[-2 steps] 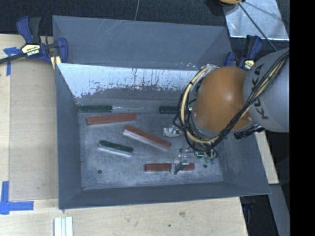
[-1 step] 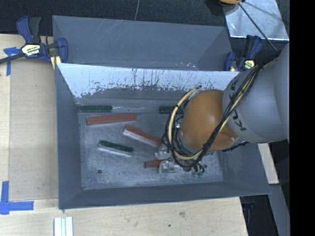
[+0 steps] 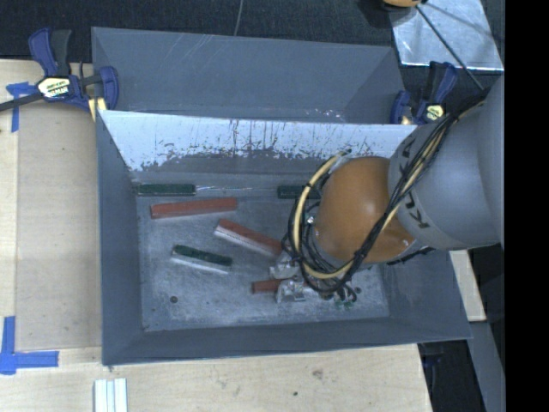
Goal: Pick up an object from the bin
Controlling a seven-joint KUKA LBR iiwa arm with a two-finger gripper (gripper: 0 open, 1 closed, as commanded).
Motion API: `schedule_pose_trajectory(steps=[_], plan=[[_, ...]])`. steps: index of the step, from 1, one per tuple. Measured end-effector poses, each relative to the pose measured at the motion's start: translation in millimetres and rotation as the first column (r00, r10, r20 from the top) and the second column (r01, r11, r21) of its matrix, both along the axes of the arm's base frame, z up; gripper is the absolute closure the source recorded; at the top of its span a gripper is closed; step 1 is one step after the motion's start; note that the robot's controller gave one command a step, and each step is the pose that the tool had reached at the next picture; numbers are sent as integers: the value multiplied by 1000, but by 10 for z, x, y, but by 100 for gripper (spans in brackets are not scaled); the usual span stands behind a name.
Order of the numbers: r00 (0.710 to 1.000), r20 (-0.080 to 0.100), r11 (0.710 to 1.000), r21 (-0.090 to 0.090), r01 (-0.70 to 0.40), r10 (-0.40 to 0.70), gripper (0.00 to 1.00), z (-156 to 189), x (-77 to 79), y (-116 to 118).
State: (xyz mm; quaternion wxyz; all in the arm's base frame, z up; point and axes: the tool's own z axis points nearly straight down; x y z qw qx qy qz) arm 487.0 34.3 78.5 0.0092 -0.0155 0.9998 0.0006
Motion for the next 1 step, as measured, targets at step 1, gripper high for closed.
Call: schedule_pose_trajectory(steps=[1], plan=[[1000,-16,1000,-1,-6,6,100,1432,75,90]])
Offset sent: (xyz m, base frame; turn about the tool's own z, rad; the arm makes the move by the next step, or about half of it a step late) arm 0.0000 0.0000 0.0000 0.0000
